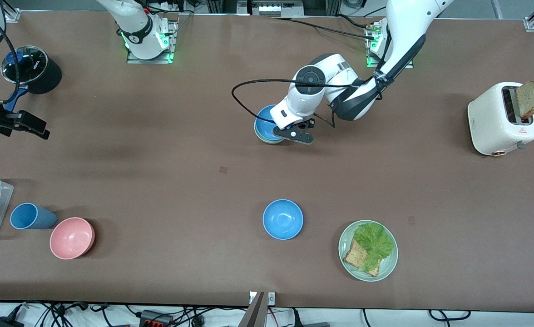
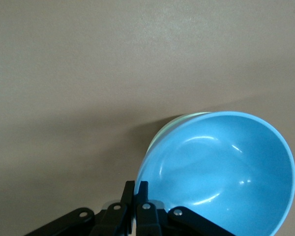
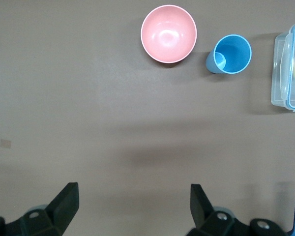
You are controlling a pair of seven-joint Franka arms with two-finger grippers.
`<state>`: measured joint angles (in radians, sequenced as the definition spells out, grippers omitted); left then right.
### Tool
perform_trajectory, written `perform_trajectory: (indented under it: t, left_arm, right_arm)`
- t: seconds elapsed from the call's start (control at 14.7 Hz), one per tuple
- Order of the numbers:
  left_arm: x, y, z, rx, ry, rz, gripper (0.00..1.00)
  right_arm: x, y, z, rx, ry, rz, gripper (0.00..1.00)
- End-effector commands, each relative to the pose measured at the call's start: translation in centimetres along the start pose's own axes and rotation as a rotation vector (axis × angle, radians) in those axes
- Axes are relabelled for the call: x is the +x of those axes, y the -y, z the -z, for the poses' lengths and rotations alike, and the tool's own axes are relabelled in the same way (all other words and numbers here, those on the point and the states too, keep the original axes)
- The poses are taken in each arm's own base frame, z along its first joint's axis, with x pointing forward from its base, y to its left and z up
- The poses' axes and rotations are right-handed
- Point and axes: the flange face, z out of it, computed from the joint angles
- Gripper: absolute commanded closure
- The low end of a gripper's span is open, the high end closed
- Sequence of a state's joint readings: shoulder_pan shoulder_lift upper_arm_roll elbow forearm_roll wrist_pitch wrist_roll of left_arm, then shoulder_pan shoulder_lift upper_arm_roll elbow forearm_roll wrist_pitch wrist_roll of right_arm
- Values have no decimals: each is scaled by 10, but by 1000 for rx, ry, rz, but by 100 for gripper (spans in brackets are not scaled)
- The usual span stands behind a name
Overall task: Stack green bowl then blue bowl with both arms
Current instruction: 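Lower the blue bowl into the green bowl and open the left gripper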
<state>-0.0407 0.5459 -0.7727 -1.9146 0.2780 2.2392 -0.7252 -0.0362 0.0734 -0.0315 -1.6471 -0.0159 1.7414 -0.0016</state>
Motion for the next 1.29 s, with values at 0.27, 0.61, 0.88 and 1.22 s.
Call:
perform_trajectory:
  t: [0.27,0.61,0.88,1.22]
  left_arm:
    - [6,7,8,34,-35,19,76]
    - [20,12,78,-7,-52,55,74]
    - [36,59,120,-62,-65,120,71]
    - [67,117,165,-37,-82,59,70]
  right_arm:
    - [0,3,6,-14,-19,29,0]
    - [0,15,6,-14,-18,56,0]
    - [1,17,5,-17,-15,58,0]
    - [1,17,5,-15,-15,58,0]
